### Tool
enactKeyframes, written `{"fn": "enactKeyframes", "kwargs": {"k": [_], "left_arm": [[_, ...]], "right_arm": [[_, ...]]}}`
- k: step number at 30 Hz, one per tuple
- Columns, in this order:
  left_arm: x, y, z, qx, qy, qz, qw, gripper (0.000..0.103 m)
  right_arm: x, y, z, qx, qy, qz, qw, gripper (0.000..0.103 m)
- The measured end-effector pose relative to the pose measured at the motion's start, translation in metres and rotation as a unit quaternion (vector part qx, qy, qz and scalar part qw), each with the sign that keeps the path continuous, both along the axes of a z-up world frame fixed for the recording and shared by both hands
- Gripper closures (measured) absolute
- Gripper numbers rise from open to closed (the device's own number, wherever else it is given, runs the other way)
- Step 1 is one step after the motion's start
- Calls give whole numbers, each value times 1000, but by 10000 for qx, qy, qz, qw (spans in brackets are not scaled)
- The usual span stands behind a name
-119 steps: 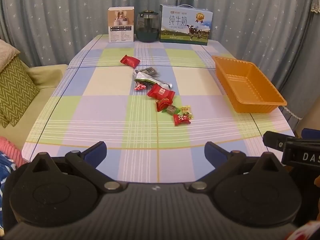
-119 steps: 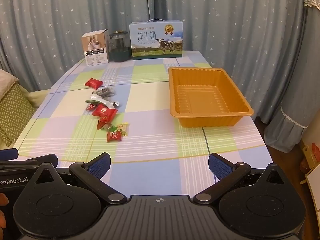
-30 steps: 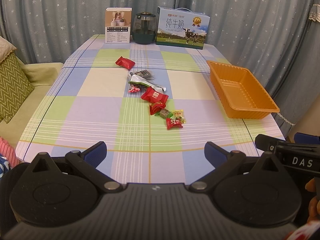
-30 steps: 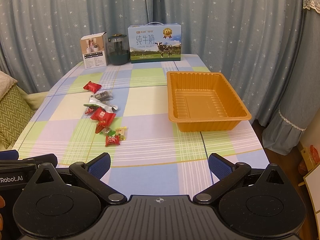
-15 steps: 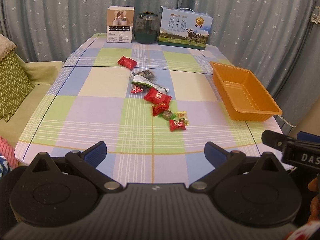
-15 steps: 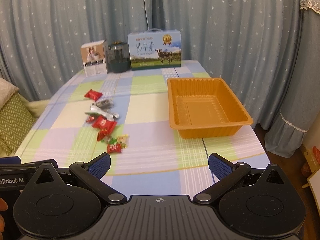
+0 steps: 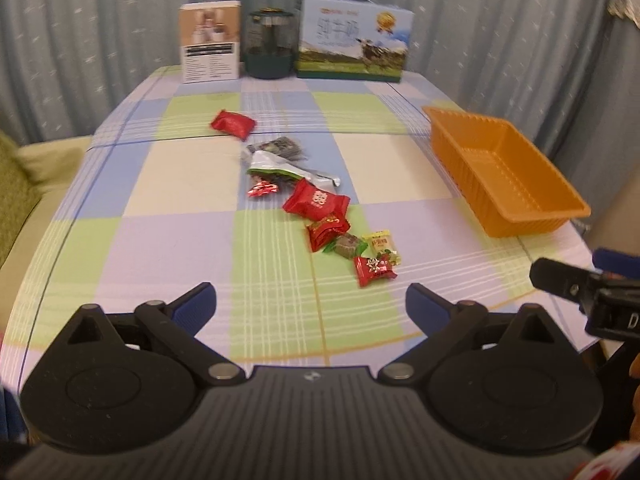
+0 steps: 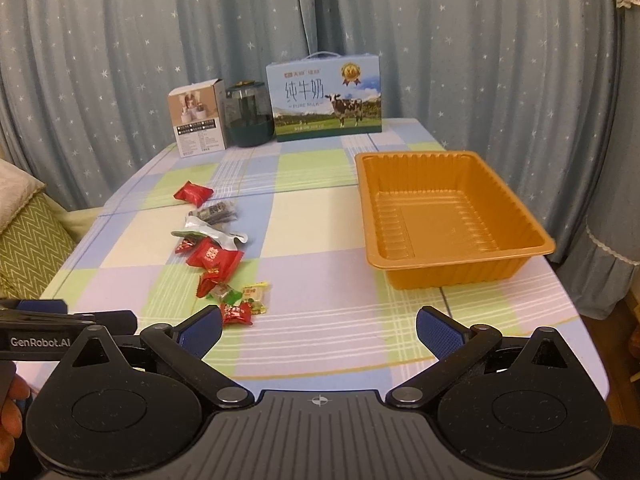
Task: Organize snacks
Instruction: 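Grasp the small red candy with the left tool while the right tool grasps the yellow candy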
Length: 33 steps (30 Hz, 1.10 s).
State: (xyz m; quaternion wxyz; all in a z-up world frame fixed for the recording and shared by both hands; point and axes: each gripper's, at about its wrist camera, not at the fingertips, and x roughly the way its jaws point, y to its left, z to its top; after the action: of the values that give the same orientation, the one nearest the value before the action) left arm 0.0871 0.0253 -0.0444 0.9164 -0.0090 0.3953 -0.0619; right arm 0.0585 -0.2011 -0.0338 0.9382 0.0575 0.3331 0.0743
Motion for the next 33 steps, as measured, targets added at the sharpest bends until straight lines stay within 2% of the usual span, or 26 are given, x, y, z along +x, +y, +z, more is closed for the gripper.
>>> {"fn": "enactKeyframes", "kwargs": {"k": [2, 5, 8, 11, 13, 16, 19, 22, 25, 27, 28, 33], "left_arm": [[11, -4, -11, 118, -4, -255, 9996, 11], [24, -9, -24, 85, -90, -753, 9971, 15], [36, -22, -38, 313, -87, -1296, 9910, 21], [46, -34, -51, 535, -99, -1792, 9823, 34], [51, -42, -59, 697, -149, -2091, 9753, 49], [58, -52, -69, 977, -265, -2478, 9635, 62], [64, -60, -75, 1256, -393, -2767, 9519, 62], [71, -67, -80, 1362, -383, -3054, 9416, 62], [76, -73, -85, 1501, -326, -3274, 9323, 72], [77, -74, -87, 1521, -301, -3289, 9316, 76], [77, -73, -87, 1500, -257, -3265, 9328, 83], [72, -68, -85, 1475, -148, -3067, 9402, 84]], "right_arm": [[9, -1, -8, 4, 34, 15, 10000, 0], [23, -2, -20, -6, 145, 40, 9999, 18], [36, -2, -32, 6, 255, 18, 9997, 22], [45, -3, -41, -19, 324, 11, 9995, 27], [49, -4, -46, -31, 384, -8, 9993, 35], [53, -8, -53, -21, 471, -62, 9989, 36], [56, -10, -58, -12, 545, -76, 9985, 36], [58, -10, -60, 4, 584, -88, 9983, 36], [59, -10, -61, -5, 618, -87, 9981, 36], [60, -10, -62, -6, 637, -77, 9979, 36], [60, -9, -63, -14, 638, -69, 9979, 36], [61, -6, -63, -5, 661, -62, 9978, 36]]}}
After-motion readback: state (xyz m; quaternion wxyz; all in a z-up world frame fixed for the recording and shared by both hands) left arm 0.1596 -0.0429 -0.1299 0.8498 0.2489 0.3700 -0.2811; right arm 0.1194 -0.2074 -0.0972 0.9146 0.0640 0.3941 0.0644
